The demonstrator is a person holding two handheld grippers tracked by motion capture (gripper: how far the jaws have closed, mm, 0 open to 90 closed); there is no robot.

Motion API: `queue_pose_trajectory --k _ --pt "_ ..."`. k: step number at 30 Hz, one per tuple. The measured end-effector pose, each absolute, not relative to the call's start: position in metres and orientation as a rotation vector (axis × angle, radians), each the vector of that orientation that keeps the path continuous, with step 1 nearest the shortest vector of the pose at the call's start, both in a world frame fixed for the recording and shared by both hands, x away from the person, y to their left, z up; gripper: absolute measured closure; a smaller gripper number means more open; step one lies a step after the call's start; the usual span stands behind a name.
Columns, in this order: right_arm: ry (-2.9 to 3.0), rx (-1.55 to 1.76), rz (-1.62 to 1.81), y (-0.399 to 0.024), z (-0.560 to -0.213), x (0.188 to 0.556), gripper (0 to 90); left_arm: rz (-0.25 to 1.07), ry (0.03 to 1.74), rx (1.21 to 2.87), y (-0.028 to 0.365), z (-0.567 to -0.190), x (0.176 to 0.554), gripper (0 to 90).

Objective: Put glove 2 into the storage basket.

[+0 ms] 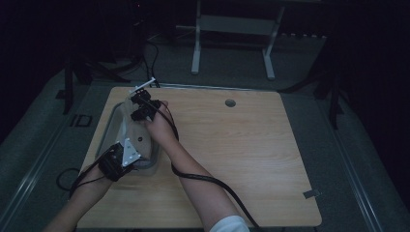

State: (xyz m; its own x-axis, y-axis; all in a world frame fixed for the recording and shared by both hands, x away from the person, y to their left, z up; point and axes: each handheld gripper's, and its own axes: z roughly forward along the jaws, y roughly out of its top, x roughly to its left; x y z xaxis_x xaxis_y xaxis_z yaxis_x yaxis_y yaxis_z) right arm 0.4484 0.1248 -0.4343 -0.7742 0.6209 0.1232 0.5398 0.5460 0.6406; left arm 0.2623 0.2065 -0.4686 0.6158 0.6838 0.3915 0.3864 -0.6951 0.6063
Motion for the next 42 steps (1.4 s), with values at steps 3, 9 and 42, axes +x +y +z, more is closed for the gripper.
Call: queue_pose_trajectory --k 3,9,42 --pt "2.668 1.003 1.009 0.133 -0.442 0.450 68.5 0.823 0.864 2.374 0.211 -0.474 0.265 81.3" --pt "2.692 1.009 0.963 0.141 -0.461 0.457 67.8 0.778 0.895 2.382 0.215 -0.484 0.273 81.0" --pt "2.726 0.858 1.050 0.081 -0.444 0.440 15.9 0.655 1.042 2.185 0.221 -0.464 0.269 13.6"
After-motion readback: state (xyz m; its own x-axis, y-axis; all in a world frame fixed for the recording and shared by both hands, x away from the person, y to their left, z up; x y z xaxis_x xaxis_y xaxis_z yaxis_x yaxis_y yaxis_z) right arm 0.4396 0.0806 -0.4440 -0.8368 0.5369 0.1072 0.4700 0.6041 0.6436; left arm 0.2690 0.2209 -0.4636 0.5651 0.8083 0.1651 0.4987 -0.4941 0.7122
